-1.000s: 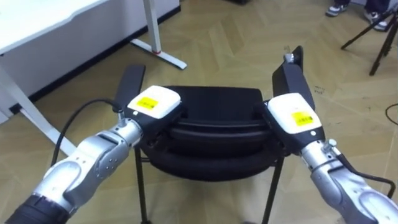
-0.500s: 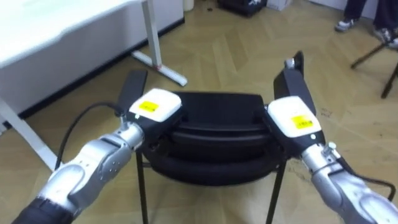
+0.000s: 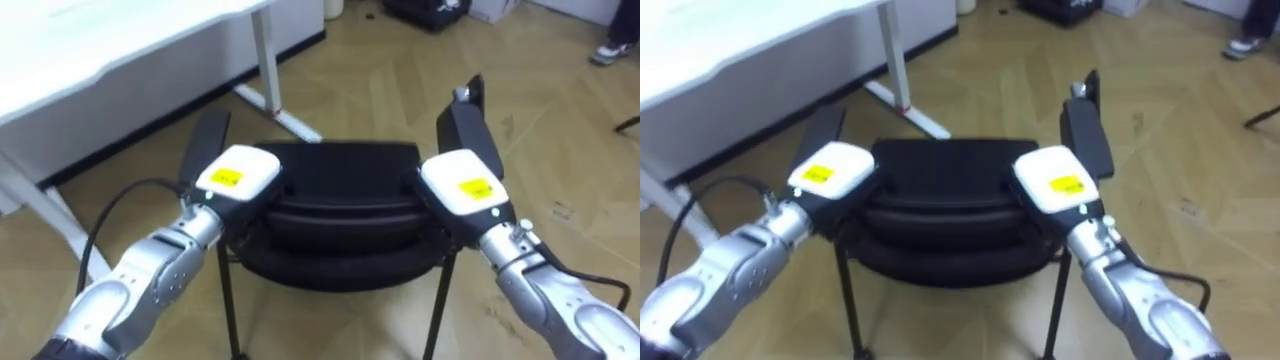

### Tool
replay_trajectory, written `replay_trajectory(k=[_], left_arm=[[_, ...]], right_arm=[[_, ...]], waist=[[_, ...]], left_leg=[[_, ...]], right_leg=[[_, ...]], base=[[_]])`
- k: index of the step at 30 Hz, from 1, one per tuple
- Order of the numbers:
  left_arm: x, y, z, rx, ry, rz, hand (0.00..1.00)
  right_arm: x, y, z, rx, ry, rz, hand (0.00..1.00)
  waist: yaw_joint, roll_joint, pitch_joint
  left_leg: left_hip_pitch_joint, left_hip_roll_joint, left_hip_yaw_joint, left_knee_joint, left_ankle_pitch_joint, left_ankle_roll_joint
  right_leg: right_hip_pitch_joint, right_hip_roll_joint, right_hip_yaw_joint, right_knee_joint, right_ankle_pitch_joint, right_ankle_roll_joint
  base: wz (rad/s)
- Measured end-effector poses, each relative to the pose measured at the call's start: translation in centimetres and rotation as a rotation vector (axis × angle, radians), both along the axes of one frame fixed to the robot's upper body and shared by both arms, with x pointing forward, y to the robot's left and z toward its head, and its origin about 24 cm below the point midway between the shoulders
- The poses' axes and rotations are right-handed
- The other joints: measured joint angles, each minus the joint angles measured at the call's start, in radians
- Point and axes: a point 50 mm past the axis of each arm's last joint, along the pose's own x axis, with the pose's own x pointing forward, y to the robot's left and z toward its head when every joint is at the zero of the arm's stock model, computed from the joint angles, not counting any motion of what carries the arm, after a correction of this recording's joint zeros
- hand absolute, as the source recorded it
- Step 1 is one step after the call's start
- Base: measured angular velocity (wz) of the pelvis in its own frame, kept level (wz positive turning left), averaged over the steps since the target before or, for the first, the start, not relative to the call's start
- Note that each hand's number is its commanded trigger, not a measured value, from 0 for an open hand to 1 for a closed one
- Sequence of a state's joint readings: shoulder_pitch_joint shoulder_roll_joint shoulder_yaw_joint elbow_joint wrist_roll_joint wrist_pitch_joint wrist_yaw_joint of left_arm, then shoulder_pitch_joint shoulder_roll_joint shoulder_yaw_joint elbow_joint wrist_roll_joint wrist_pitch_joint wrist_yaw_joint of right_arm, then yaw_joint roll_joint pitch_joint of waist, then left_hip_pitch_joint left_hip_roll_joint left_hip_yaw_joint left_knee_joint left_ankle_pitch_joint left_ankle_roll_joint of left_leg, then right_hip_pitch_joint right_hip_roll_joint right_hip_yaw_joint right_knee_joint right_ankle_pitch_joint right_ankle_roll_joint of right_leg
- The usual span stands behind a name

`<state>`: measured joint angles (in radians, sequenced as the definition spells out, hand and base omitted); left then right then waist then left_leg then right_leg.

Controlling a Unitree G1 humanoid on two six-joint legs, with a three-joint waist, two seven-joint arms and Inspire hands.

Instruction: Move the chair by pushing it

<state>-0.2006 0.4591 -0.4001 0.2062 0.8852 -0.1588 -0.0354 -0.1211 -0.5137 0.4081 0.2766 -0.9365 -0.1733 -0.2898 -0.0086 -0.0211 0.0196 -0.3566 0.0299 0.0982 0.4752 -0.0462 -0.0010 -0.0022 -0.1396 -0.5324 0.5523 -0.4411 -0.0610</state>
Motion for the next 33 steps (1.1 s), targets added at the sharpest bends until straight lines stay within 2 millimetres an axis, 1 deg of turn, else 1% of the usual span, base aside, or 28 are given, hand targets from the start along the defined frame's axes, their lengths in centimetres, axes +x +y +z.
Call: replay_trajectory(k=[2,3,4,5,6,7,8,10,11,12,13,14,15,16,17,18,19,20,21,22,23,24,25,26,28,29,30,33], left_arm=[[0.2,0.0,0.3,-0.003,-0.011,0.002,1.00],[0.2,0.0,0.3,-0.003,-0.011,0.002,1.00],[0.3,0.0,0.2,-0.008,-0.010,0.006,1.00],[0.3,0.0,0.3,-0.009,-0.011,0.008,1.00],[0.4,-0.1,0.3,-0.010,-0.010,0.009,1.00],[0.4,-0.2,0.3,-0.015,-0.012,0.010,1.00],[0.5,-0.2,0.4,-0.019,-0.013,0.011,1.00],[0.6,-0.2,0.5,-0.019,-0.015,0.011,1.00],[0.6,-0.1,0.5,-0.017,-0.013,0.013,1.00],[0.6,-0.1,0.4,-0.016,-0.012,0.013,1.00],[0.6,-0.2,0.4,-0.012,-0.008,0.007,1.00],[0.7,-0.2,0.6,-0.013,-0.017,0.000,1.00],[0.7,-0.2,0.7,-0.012,-0.022,-0.002,1.00],[0.8,0.0,0.8,-0.005,-0.030,-0.002,1.00],[0.9,0.2,0.9,-0.002,-0.034,0.008,1.00],[1.0,0.4,0.9,0.005,-0.032,0.014,1.00],[1.2,0.7,0.7,-0.001,-0.027,0.027,1.00],[1.2,0.9,0.4,0.001,-0.020,0.036,1.00],[1.2,0.9,0.3,0.002,-0.016,0.040,1.00],[1.3,1.3,0.4,0.010,-0.020,0.046,1.00],[1.2,1.4,0.5,0.015,-0.020,0.046,1.00],[1.2,1.3,0.5,0.011,-0.020,0.046,1.00],[1.3,1.3,0.5,0.010,-0.023,0.045,1.00],[1.3,1.1,0.7,0.004,-0.029,0.041,1.00],[1.4,0.9,0.9,0.004,-0.039,0.039,1.00],[1.4,0.9,1.0,0.009,-0.046,0.040,1.00],[1.4,0.9,1.0,0.009,-0.047,0.043,1.00],[1.2,1.0,0.8,0.014,-0.036,0.054,1.00]], right_arm=[[0.3,0.0,0.5,-0.011,-0.019,0.005,1.00],[0.5,0.1,0.5,-0.013,-0.021,0.005,1.00],[0.6,0.1,0.7,-0.016,-0.022,0.006,1.00],[0.7,0.1,0.8,-0.018,-0.026,0.007,1.00],[0.7,0.1,0.8,-0.018,-0.027,0.007,1.00],[0.7,-0.1,0.9,-0.022,-0.033,0.010,1.00],[0.8,-0.1,1.0,-0.023,-0.038,0.010,1.00],[1.0,-0.1,1.1,-0.022,-0.042,0.010,1.00],[1.1,-0.1,0.9,-0.020,-0.037,0.013,1.00],[1.2,-0.1,0.8,-0.018,-0.033,0.012,1.00],[1.0,-0.2,0.3,-0.009,-0.025,0.005,1.00],[0.9,-0.4,0.1,0.007,-0.021,-0.001,1.00],[0.8,-0.4,0.1,0.011,-0.020,-0.003,1.00],[1.0,-0.2,0.1,0.014,-0.021,-0.008,1.00],[1.5,0.1,0.3,0.004,-0.035,0.003,1.00],[1.7,0.3,0.5,-0.003,-0.042,0.011,1.00],[2.1,0.6,0.7,-0.013,-0.047,0.020,1.00],[2.2,1.0,0.5,-0.012,-0.039,0.023,1.00],[2.2,1.2,0.3,-0.009,-0.035,0.024,1.00],[2.2,1.4,0.2,-0.003,-0.030,0.026,1.00],[2.1,1.5,0.1,0.004,-0.025,0.023,1.00],[2.1,1.4,0.1,0.003,-0.023,0.020,1.00],[2.3,1.4,0.1,0.006,-0.019,0.011,1.00],[2.4,1.2,0.1,0.003,-0.020,0.008,1.00],[2.5,1.0,0.3,0.002,-0.027,0.007,1.00],[2.5,1.1,0.5,0.003,-0.032,0.008,1.00],[2.5,1.1,0.5,0.003,-0.035,0.009,1.00],[2.4,1.3,0.5,-0.005,-0.026,0.012,1.00]], waist=[[0.018,0.001,-0.0005],[0.019,0.000,-0.0002],[0.021,0.000,-0.0005],[0.018,-0.003,0.0004],[0.012,-0.008,-0.0002],[0.004,-0.012,-0.0008],[-0.001,-0.017,0.0002],[0.006,-0.021,0.0013],[0.013,-0.021,0.0017],[0.015,-0.018,0.0029],[0.015,-0.019,0.0027],[0.016,-0.014,0.0018],[0.019,-0.011,0.0014],[0.042,-0.006,0.0034],[0.052,0.004,0.0067],[0.053,0.016,0.0082],[0.060,0.033,0.0108],[0.063,0.031,0.0114],[0.064,0.026,0.0104],[0.063,0.013,0.0142],[0.067,0.011,0.0071],[0.070,0.016,0.0036],[0.082,0.020,0.0017],[0.087,0.022,0.0011],[0.087,0.028,0.0003],[0.075,0.028,0.0002],[0.069,0.029,-0.0003],[0.077,0.030,0.0005]], left_leg=[[0.008,-0.008,0.042,0.002,-0.024,0.016],[0.012,-0.010,0.057,0.000,-0.031,0.022],[0.024,-0.023,0.070,-0.002,-0.046,0.034],[0.033,-0.042,0.069,0.003,-0.063,0.042],[0.036,-0.053,0.070,0.008,-0.069,0.046],[0.039,-0.072,0.076,0.022,-0.085,0.059],[0.048,-0.078,0.081,0.039,-0.097,0.070],[0.060,-0.092,0.072,0.059,-0.109,0.076],[0.063,-0.099,0.064,0.071,-0.115,0.077],[0.064,-0.096,0.067,0.077,-0.122,0.076],[0.080,-0.082,0.085,0.066,-0.141,0.081],[0.104,-0.054,0.088,0.055,-0.172,0.084],[0.108,-0.043,0.074,0.057,-0.181,0.077],[0.108,-0.039,0.047,0.063,-0.198,0.069],[0.108,-0.037,0.008,0.067,-0.212,0.060],[0.109,-0.037,-0.009,0.065,-0.214,0.057],[0.120,-0.037,-0.045,0.056,-0.219,0.048],[0.141,-0.039,-0.067,0.048,-0.226,0.035],[0.149,-0.041,-0.082,0.049,-0.232,0.026],[0.153,-0.040,-0.114,0.077,-0.257,0.007],[0.139,-0.028,-0.132,0.132,-0.292,-0.019],[0.138,-0.011,-0.133,0.148,-0.303,-0.028],[0.143,0.019,-0.126,0.146,-0.309,-0.033],[0.145,0.037,-0.124,0.137,-0.306,-0.038],[0.146,0.060,-0.118,0.121,-0.301,-0.054],[0.148,0.063,-0.116,0.108,-0.295,-0.065],[0.154,0.064,-0.116,0.104,-0.294,-0.067],[0.188,0.068,-0.112,0.094,-0.289,-0.076]], right_leg=[[0.016,-0.019,-0.019,-0.003,-0.011,0.020],[0.023,-0.024,-0.023,0.004,-0.013,0.024],[0.027,-0.044,-0.030,0.039,-0.016,0.029],[0.010,-0.079,-0.018,0.125,-0.014,0.033],[-0.003,-0.096,0.003,0.170,-0.012,0.036],[-0.026,-0.117,0.054,0.246,0.000,0.057],[-0.035,-0.122,0.106,0.291,0.010,0.072],[-0.034,-0.117,0.152,0.319,0.033,0.081],[-0.030,-0.096,0.175,0.323,0.063,0.086],[-0.025,-0.081,0.182,0.322,0.084,0.085],[-0.015,-0.049,0.202,0.325,0.133,0.083],[-0.042,-0.021,0.223,0.369,0.206,0.102],[-0.063,-0.015,0.234,0.401,0.220,0.107],[-0.123,-0.013,0.263,0.453,0.156,0.108],[-0.195,-0.008,0.284,0.473,0.084,0.090],[-0.233,-0.008,0.288,0.464,0.067,0.087],[-0.303,-0.008,0.308,0.394,0.057,0.087],[-0.344,-0.014,0.339,0.279,0.062,0.093],[-0.357,-0.018,0.354,0.208,0.077,0.095],[-0.369,-0.020,0.380,0.083,0.161,0.097],[-0.354,-0.009,0.361,0.074,0.231,0.061],[-0.341,0.001,0.337,0.073,0.221,0.055],[-0.319,0.016,0.303,0.060,0.215,0.028],[-0.303,0.029,0.281,0.047,0.211,0.014],[-0.283,0.038,0.245,0.030,0.200,0.004],[-0.270,0.039,0.219,0.028,0.184,0.004],[-0.265,0.038,0.209,0.026,0.177,0.005],[-0.228,0.038,0.200,0.024,0.152,0.004]], base=[[0.22],[0.24],[0.41],[0.52],[0.69],[0.77],[0.71],[0.44],[0.36],[0.54],[0.75],[0.76],[0.43],[0.08],[0.05],[0.22],[0.46],[0.55],[0.71],[0.85],[0.80],[0.64],[0.50],[0.48],[0.55],[0.63],[0.54],[0.18]])
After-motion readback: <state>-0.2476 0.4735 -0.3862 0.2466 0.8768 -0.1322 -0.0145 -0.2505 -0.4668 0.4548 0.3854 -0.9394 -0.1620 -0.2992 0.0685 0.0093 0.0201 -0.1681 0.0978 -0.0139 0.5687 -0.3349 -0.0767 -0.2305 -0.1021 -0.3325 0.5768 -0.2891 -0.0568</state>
